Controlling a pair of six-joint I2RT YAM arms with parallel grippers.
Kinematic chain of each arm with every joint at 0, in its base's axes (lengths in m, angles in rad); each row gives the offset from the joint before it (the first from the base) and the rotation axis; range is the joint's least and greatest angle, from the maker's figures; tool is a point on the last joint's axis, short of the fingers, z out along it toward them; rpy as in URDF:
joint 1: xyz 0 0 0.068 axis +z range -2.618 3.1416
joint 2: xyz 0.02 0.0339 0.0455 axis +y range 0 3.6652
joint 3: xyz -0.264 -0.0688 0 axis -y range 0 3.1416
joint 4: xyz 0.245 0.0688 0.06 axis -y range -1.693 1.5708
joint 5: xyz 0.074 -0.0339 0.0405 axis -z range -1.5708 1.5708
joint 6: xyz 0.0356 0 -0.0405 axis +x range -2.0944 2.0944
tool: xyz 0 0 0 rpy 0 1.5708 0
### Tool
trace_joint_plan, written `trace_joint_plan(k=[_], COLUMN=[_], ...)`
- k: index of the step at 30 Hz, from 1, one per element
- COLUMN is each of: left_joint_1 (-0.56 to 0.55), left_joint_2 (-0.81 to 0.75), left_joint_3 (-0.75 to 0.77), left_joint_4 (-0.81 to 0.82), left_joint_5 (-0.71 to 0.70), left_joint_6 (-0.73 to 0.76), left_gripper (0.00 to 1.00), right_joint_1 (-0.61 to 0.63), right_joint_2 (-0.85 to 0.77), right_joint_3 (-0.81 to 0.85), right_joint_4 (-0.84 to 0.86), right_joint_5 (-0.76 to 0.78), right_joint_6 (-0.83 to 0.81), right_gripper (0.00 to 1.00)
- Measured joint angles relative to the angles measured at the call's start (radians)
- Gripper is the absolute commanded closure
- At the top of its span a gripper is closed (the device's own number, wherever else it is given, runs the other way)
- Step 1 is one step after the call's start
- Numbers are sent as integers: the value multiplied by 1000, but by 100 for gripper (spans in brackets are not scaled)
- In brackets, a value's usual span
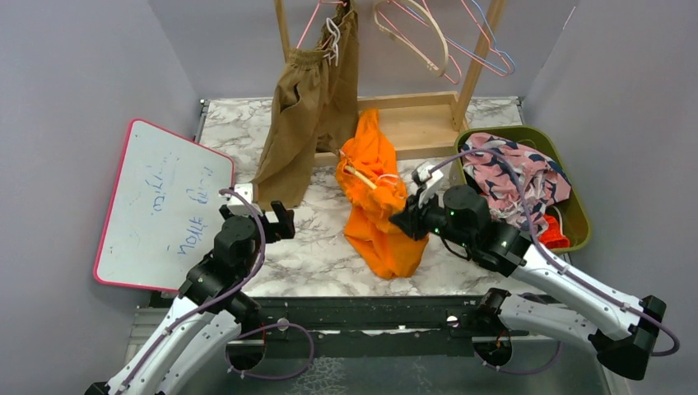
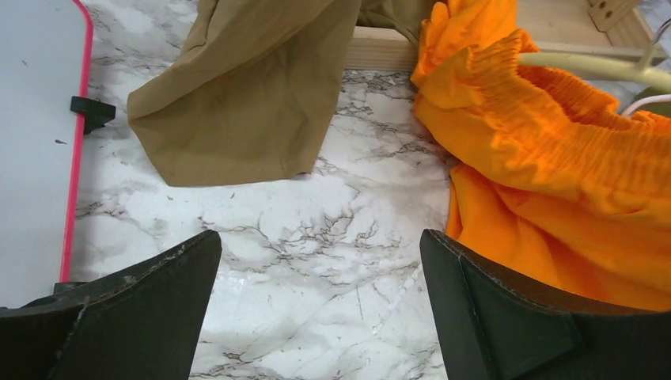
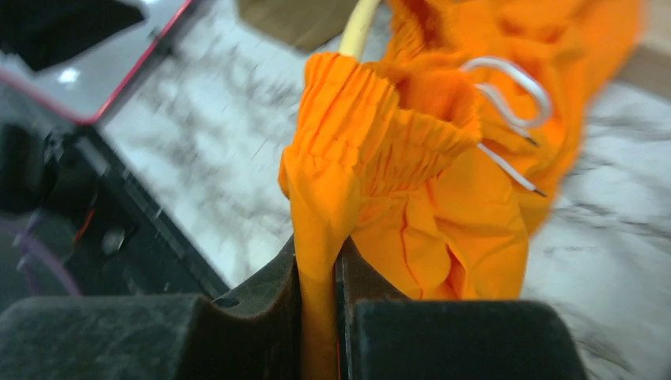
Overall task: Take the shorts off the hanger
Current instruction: Pick up the hanger from the clothes rod, then remove the shorts from the hanger.
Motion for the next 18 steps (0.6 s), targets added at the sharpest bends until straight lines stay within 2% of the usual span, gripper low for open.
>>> trace_joint_plan(k=[3, 7, 11, 18], left_joint_1=[0, 0, 0, 0], left_joint_2=[-6, -23, -60, -150], left_joint_3=[0, 0, 0, -38], left_joint_4=[7, 50, 98, 177], left_joint_5=[45, 173, 299, 380], left_joint_6=[12, 39, 52, 34], left_gripper=[1, 1, 2, 14], right_joint_1=[0, 1, 0, 0], right_joint_2=[-27, -10, 85, 192], right_joint_3=[-132, -233, -244, -240], right_joint_4=[55, 167, 256, 370], right_joint_5=[-153, -320, -451, -620], right_joint_6=[23, 71, 112, 164], right_gripper=[99, 99, 99, 99])
